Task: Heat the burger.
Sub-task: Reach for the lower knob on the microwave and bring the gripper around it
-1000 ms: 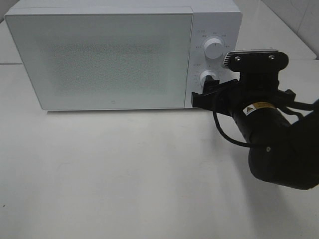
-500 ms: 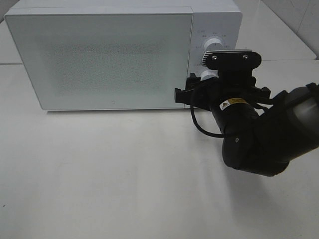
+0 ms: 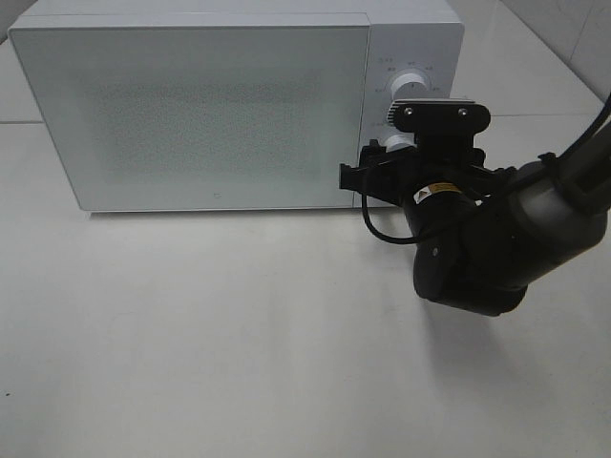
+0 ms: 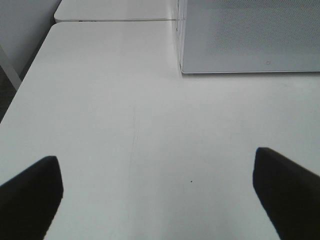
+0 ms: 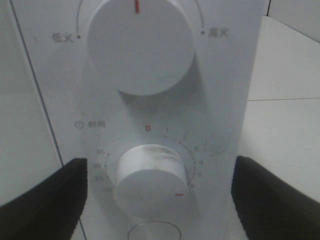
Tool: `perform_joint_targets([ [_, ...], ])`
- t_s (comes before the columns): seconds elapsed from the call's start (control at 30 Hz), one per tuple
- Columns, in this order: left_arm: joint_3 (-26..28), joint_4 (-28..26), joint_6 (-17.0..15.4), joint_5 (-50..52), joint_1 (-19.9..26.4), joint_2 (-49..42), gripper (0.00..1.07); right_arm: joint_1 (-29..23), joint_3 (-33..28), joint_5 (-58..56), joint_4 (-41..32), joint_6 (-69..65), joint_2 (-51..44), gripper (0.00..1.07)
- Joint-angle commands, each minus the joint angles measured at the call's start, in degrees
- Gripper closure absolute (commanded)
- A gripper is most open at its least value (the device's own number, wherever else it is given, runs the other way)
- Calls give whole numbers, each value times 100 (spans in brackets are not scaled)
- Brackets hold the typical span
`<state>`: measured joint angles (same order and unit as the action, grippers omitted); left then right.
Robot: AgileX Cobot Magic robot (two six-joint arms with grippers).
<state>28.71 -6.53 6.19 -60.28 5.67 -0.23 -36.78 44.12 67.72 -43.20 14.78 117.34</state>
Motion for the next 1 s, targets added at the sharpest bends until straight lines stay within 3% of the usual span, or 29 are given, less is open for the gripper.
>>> perform_joint_targets([
  [0.03,-17,-29,-23,74,11,-155,9,6,74,0,223,-69,11,31],
  [0.3,-17,-29,-23,74,11,-155,9,46,74,34,235,-69,34,39],
  [0.37,-17,-29,-23,74,11,-155,9,74,149,-86,246,-69,143,52],
  [0.47,-17,-29,-23,74,11,-155,9,74,160,-120,252,-69,143,58],
  [0.53,-17,-29,-23,74,11,-155,9,74,160,86,241,-69,143,81],
  [0.63,-17,-29,-23,74,11,-155,9,74,160,160,241,-69,143,86],
  [0.7,-17,-29,-23,74,11,-155,9,74,160,384,201,-63,143,96],
  [1.0,-17,-29,-23,74,11,-155,9,74,160,401,206,-23,143,98],
])
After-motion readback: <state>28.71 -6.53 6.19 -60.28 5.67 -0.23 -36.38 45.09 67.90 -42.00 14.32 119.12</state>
